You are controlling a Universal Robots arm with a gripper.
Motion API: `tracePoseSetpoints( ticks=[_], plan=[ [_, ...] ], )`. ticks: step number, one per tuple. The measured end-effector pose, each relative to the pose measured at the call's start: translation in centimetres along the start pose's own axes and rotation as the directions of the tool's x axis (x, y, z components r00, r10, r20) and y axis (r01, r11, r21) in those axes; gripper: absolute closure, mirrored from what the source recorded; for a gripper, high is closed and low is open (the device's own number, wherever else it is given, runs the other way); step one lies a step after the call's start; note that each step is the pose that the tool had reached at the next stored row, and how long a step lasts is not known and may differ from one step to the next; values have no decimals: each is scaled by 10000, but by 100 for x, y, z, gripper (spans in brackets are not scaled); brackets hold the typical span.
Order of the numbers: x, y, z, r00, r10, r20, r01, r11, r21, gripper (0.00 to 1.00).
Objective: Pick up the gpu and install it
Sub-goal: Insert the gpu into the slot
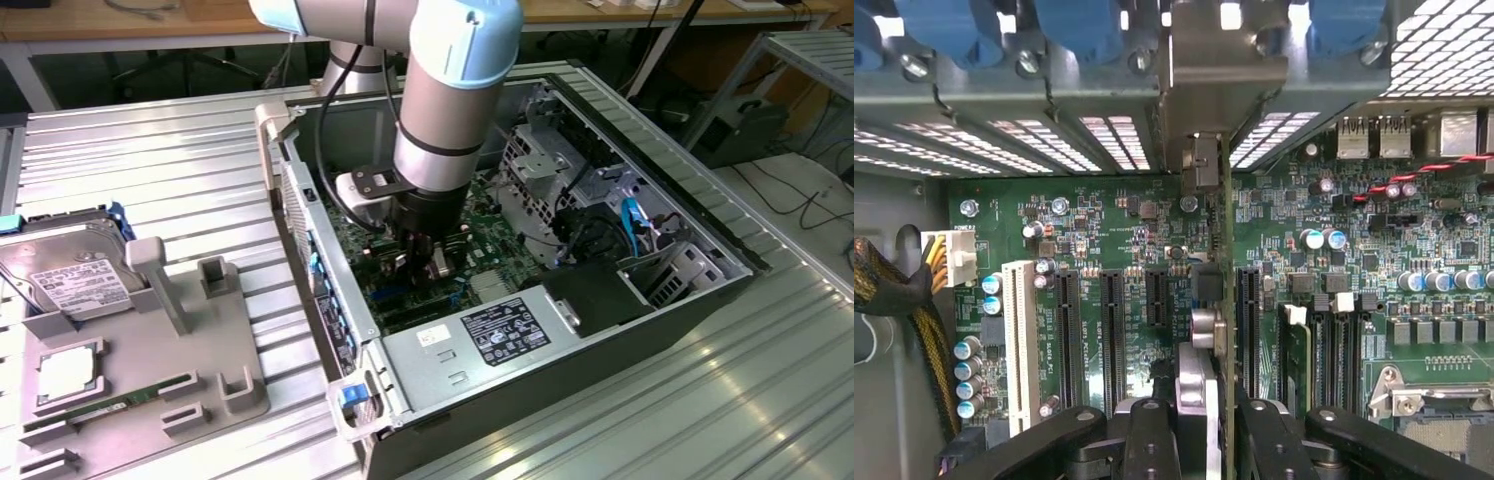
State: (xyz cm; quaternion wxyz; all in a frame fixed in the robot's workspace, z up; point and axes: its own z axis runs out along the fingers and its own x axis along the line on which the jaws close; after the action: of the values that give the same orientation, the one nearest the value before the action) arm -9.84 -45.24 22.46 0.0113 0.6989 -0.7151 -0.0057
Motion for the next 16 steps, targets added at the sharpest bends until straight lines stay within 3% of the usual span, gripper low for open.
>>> tracePoseSetpoints(
  ticks=[14,16],
  plan=[
    [30,-1,-5,10000,0,-6,0,10000,-2,71],
    [29,0,-47,10000,-1,-10,1,10000,-4,71]
  ],
)
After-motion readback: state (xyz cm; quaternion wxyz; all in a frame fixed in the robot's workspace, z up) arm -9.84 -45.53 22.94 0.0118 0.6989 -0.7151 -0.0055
